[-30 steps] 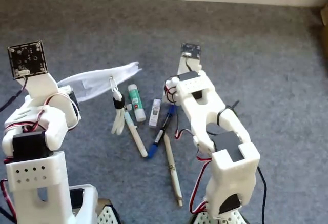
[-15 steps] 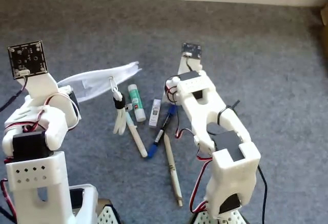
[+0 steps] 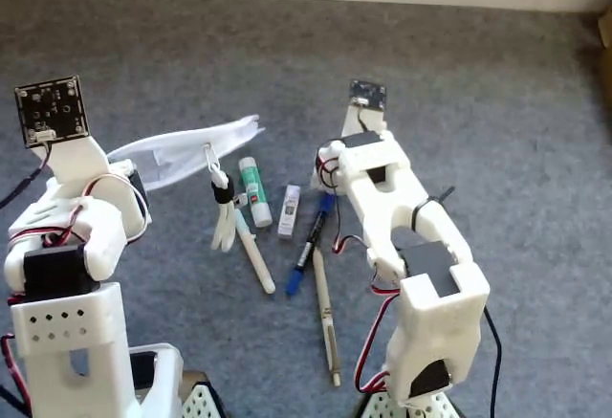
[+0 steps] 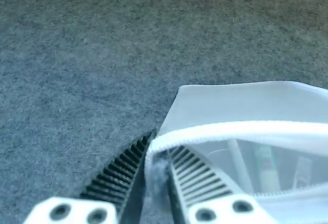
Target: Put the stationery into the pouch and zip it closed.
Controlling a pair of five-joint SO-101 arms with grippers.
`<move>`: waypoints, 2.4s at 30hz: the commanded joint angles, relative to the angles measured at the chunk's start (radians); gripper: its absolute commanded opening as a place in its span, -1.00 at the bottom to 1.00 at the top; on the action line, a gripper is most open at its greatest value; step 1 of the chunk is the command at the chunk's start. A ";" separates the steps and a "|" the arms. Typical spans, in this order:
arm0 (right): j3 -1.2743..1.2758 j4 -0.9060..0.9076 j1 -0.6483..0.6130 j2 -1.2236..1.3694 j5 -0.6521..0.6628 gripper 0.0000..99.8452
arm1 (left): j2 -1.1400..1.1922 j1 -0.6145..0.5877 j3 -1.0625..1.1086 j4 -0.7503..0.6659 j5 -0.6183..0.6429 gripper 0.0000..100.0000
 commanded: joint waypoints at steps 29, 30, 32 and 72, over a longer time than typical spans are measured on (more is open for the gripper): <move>0.059 0.298 -0.091 -0.433 0.068 -0.99 | 0.018 -0.018 0.012 -0.006 0.011 -0.98; 0.071 0.298 -0.093 -0.456 0.068 -0.99 | 0.018 -0.018 0.012 -0.006 0.011 -0.98; 0.088 0.298 -0.094 -0.498 0.068 -0.99 | 0.018 -0.018 0.012 -0.006 0.011 -0.98; 0.576 0.002 -0.171 -1.305 0.140 -0.99 | 0.018 -0.016 0.013 -0.005 0.011 -0.98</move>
